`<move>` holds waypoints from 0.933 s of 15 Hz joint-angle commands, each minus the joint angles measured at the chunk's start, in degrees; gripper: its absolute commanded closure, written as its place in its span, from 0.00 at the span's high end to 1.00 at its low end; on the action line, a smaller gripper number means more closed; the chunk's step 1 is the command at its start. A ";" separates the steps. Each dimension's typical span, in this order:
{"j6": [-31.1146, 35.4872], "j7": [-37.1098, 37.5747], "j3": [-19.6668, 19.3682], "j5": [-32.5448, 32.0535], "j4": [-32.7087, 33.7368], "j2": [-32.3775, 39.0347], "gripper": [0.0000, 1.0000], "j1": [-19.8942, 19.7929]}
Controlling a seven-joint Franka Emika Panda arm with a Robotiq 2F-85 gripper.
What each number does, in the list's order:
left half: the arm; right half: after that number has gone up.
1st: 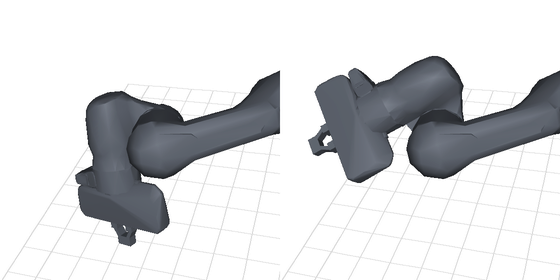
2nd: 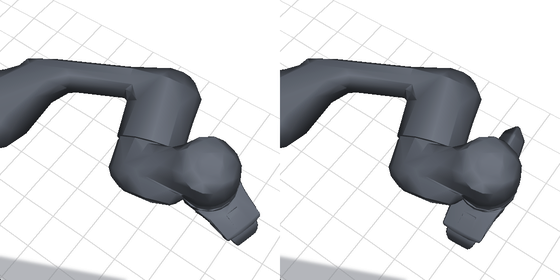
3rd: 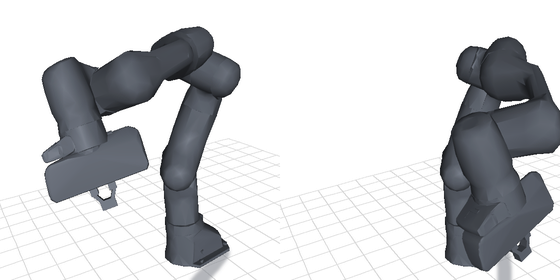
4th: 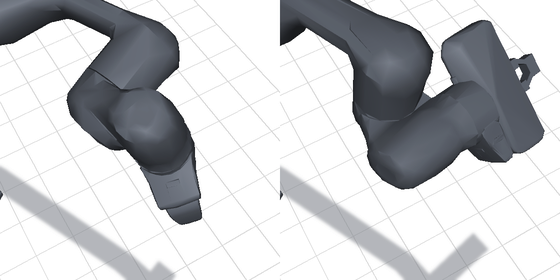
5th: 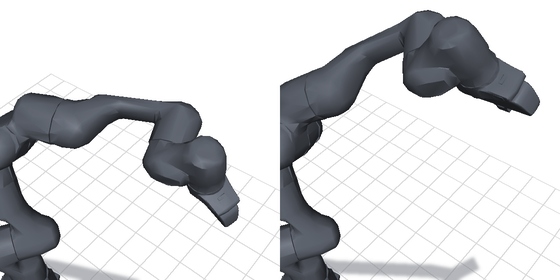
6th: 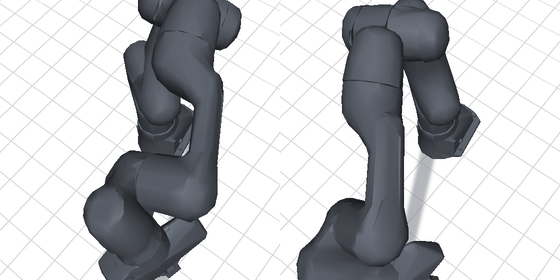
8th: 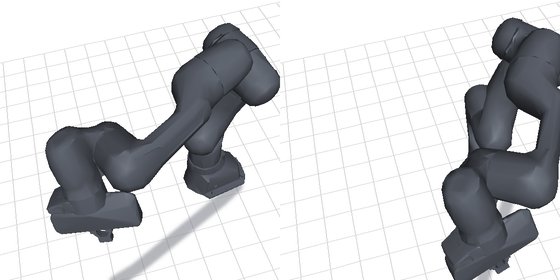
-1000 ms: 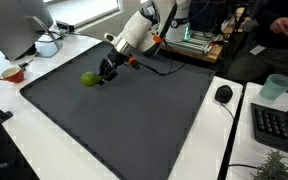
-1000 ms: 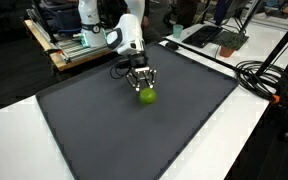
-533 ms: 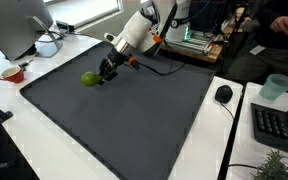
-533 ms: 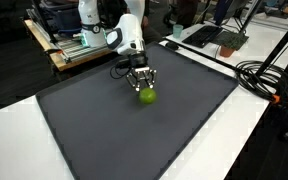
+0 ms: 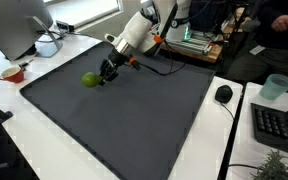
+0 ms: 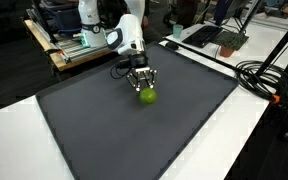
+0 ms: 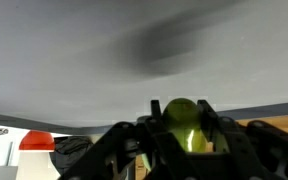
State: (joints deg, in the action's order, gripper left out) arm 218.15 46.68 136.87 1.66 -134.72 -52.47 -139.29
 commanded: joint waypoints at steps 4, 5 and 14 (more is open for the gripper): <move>-1.79 -1.54 1.49 -1.27 -0.25 1.30 0.16 -1.13; -2.18 -1.53 1.91 -1.74 -0.13 1.42 0.16 -1.56; -4.38 2.95 0.91 -8.32 -0.19 0.93 0.16 -0.80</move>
State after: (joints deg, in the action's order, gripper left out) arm 215.04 47.69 138.50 -3.47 -134.69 -52.45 -140.09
